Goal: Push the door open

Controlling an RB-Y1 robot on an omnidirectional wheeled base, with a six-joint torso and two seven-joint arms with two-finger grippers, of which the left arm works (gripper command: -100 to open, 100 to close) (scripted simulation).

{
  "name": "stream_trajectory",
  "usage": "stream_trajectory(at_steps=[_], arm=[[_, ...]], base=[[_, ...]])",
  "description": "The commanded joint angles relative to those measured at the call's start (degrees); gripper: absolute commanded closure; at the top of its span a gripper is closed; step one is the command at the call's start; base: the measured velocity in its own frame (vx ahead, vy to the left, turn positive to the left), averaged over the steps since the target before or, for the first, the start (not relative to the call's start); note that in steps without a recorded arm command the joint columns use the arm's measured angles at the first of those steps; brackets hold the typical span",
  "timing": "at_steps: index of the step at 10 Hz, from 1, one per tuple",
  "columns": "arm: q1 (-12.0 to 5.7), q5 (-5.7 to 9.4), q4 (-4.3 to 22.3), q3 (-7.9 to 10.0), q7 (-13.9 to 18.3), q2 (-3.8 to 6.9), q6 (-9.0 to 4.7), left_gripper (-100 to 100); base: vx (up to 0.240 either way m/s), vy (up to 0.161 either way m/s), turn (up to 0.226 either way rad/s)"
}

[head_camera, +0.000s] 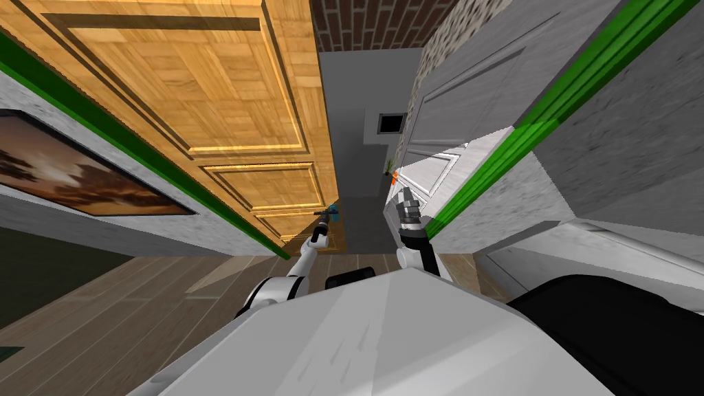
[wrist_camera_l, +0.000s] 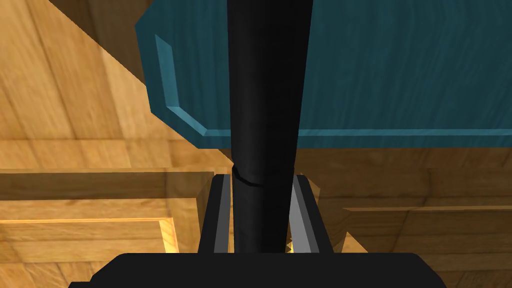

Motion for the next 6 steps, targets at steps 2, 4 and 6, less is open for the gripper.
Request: stream_trajectory(at_steps=[2,4,6], arm=[[0.49,0.03,-1.85,0.28,-0.08,0.73,0.42,100],[0.6,0.44,-1.86,1.56,-0.47,1.88,0.39,100],[0.69,0.74,-1.86,2.5,-0.76,2.58,0.37,100]], base=[[0.09,-0.029,0.009],[0.17,-0.082,0.037],[0.11,-0.082,0.049]])
